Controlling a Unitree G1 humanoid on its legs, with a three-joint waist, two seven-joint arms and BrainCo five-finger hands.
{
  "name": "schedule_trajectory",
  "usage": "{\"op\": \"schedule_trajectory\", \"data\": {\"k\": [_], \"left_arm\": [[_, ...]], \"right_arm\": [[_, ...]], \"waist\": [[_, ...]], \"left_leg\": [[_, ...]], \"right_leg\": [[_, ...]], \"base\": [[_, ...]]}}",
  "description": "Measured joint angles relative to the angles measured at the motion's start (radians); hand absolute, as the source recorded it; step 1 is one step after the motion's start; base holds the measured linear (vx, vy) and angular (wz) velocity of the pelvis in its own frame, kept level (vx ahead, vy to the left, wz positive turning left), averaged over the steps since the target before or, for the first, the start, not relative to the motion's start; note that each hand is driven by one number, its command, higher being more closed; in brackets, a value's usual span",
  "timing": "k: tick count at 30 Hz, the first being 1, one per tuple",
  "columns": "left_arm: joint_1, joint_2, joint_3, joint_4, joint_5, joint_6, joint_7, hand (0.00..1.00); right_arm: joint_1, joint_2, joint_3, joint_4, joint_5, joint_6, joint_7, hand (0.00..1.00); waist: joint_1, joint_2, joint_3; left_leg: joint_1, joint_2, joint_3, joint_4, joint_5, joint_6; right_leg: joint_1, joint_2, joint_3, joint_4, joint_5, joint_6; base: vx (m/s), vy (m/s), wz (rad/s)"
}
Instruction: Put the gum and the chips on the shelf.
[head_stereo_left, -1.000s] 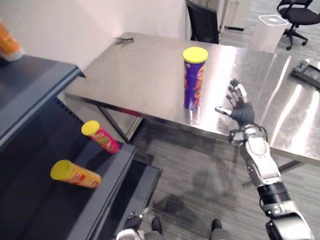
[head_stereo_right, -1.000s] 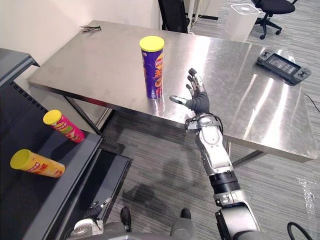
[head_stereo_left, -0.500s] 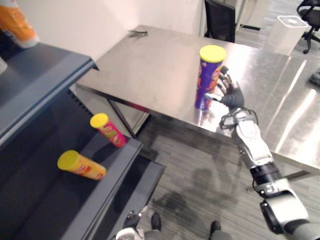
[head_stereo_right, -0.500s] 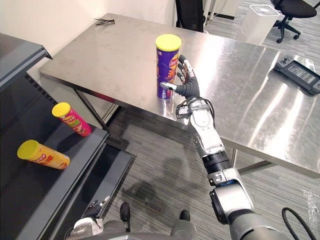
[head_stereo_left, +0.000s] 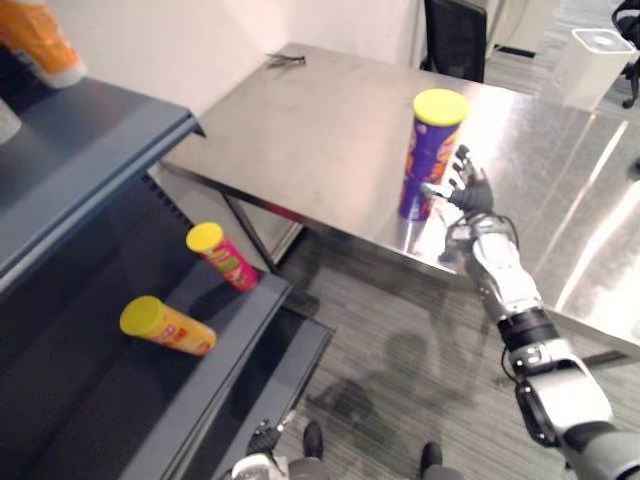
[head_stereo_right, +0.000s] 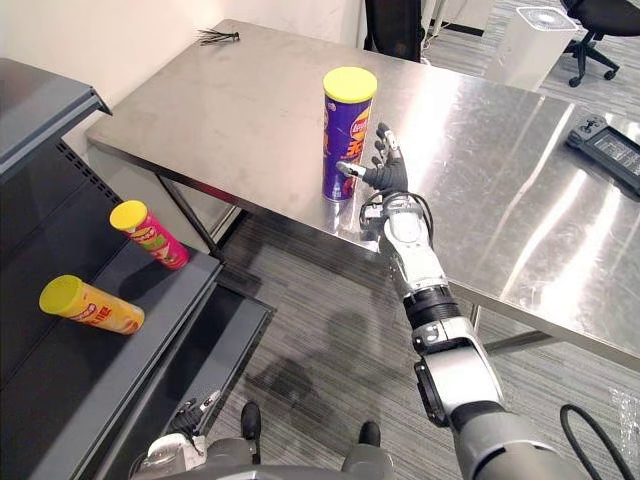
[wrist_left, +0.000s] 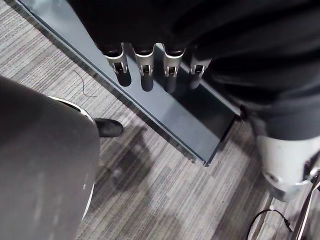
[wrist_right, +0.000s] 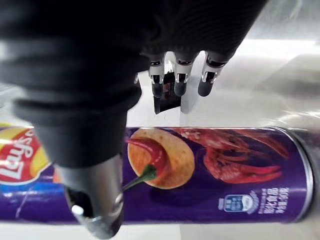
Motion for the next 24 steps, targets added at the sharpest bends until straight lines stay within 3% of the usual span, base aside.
{"op": "schedule_trajectory", "data": {"k": [13,17,18,24], "left_arm": [[0.001,0.0,-0.006,-0.011,-0.001,-0.001,-0.001,0.0],[-0.003,0.0,-0.013,-0.013,-0.001,-0.001,-0.001,0.0],[-0.003,0.0,-0.014,-0.014,-0.001,-0.001,-0.001,0.0],[-0.003,0.0,-0.023,-0.015,-0.001,0.0,-0.002,0.0]], "right_arm": [[-0.198,-0.002,-0.001,0.053,-0.005,0.012,-0.001,0.0],[-0.228,-0.001,0.005,0.053,-0.005,0.011,0.001,0.0],[-0.228,-0.001,0.006,0.053,-0.005,0.011,0.003,1.0],[-0.237,0.0,0.008,0.054,-0.008,0.012,0.009,1.0]], "waist": [[0.012,0.002,0.001],[0.028,0.002,0.001],[0.028,0.002,0.001],[0.029,0.002,0.001]], "left_leg": [[-0.001,0.007,-0.001,0.0,0.0,0.0],[-0.001,0.011,-0.002,0.0,0.001,-0.001],[-0.001,0.012,-0.002,0.0,0.001,-0.001],[-0.001,0.015,-0.001,0.0,0.003,-0.003]], "right_leg": [[0.01,0.007,0.002,-0.021,0.011,-0.002],[0.01,0.012,0.002,-0.022,0.012,-0.003],[0.01,0.012,0.002,-0.022,0.012,-0.004],[0.011,0.016,0.003,-0.027,0.015,-0.008]], "base": [[0.0,0.0,0.0],[0.0,0.0,0.0],[0.0,0.0,0.0],[0.0,0.0,0.0]]}}
